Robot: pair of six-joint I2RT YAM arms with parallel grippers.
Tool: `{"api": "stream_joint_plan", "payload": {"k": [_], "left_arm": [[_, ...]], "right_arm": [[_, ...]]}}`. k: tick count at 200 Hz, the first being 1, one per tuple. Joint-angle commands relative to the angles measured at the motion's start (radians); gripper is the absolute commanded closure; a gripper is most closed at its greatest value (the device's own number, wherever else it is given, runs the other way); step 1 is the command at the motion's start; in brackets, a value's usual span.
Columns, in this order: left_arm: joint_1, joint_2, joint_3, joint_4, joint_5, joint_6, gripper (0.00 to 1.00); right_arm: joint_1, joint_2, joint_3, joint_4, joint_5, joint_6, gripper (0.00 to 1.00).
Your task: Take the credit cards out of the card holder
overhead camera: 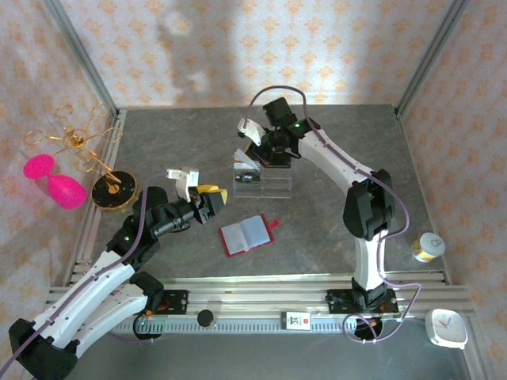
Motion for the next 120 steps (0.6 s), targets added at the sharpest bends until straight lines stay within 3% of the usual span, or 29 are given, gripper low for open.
{"api": "stream_joint_plan", "payload": {"k": [1,41,120], "left_arm": [[0.013,0.002,0.033,-0.021,-0.014,0.042,0.57],[0.019,0.015,0.035,-0.018,-0.025,0.056,0.52],[0.039,0.071,0.050,-0.027,-0.020,0.085,0.53]], "right_arm": [[-0.006,0.038,0.066,-0.079,-0.016,-0.087,1.00],[-0.007,0.076,0.096,-0.089,-0.005,-0.145,1.00],[-0.007,0.166,0.186,-0.156,0.011,-0.247,1.00]]}}
